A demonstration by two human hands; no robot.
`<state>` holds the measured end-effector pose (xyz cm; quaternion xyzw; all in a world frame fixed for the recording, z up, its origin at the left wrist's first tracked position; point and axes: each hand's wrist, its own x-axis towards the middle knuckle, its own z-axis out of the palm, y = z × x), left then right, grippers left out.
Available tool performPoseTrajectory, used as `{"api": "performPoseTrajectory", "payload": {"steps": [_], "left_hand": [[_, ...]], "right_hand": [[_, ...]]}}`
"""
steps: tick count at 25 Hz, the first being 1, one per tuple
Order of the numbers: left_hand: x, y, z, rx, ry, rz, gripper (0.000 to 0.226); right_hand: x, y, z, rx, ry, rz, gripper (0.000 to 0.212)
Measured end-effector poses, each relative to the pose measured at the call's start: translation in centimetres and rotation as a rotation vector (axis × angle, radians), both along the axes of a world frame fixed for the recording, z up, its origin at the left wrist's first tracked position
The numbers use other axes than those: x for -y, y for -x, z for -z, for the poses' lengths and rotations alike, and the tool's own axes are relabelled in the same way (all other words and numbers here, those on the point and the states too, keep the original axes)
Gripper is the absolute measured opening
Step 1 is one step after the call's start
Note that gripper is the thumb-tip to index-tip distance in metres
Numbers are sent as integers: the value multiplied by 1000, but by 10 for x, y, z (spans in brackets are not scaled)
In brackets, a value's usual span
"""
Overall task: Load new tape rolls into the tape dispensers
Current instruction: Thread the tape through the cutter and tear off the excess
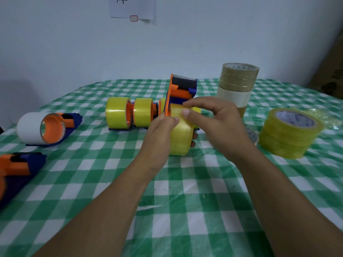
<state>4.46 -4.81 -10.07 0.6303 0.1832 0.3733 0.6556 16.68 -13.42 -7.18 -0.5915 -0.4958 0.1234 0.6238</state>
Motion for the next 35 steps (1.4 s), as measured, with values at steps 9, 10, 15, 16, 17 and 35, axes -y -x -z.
{"api": "performPoseTrajectory", "payload": {"steps": [9,10,15,16,17,35], "left_hand": [[-1,-2,4,-3,-49,-28,35],[-1,-2,4,-5,-63,-31,32],[2,1,3,10,-90,7,26],[1,2,3,15,-84,20,27],[1,2,3,27,-82,28,26],[6,1,-4,7,-16,-139,32]], "right_hand": [[-7,2,7,347,-7,155,10],[-7,2,6,356,4,174,10],[1,5,1,228,5,32,2],[3,5,1,194,1,2,4],[3,4,1,176,-4,-15,6],[-6,9,6,193,-35,85,8]]}}
